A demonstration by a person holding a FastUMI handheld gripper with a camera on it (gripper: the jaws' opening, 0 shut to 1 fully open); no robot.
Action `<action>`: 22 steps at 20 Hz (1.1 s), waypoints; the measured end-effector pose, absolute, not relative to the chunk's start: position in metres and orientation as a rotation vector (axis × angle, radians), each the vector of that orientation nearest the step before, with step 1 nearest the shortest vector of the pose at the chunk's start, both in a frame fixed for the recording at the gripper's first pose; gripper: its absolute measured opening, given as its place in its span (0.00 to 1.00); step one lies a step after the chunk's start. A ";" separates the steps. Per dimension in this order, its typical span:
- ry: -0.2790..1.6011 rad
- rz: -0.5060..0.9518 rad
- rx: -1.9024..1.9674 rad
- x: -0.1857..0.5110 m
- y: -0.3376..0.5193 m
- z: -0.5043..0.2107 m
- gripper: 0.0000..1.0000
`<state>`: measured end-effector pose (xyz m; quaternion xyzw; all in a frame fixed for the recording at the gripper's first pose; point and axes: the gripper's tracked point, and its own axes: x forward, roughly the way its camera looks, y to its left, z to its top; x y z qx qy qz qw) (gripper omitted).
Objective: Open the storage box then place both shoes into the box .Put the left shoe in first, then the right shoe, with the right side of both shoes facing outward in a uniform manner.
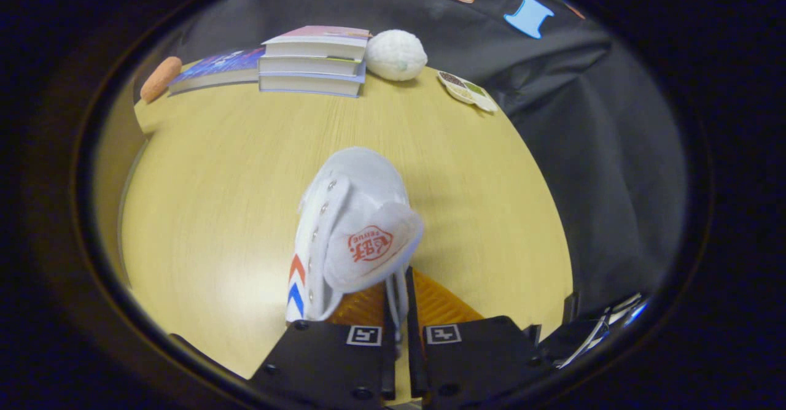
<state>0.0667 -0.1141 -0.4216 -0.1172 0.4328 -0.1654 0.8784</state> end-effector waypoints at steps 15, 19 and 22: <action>0.800 -0.484 -0.412 0.049 -0.055 -0.340 0.03; 0.639 -0.493 -0.355 0.052 0.006 -0.258 0.03; 0.516 -0.469 -0.350 0.055 0.054 -0.201 0.03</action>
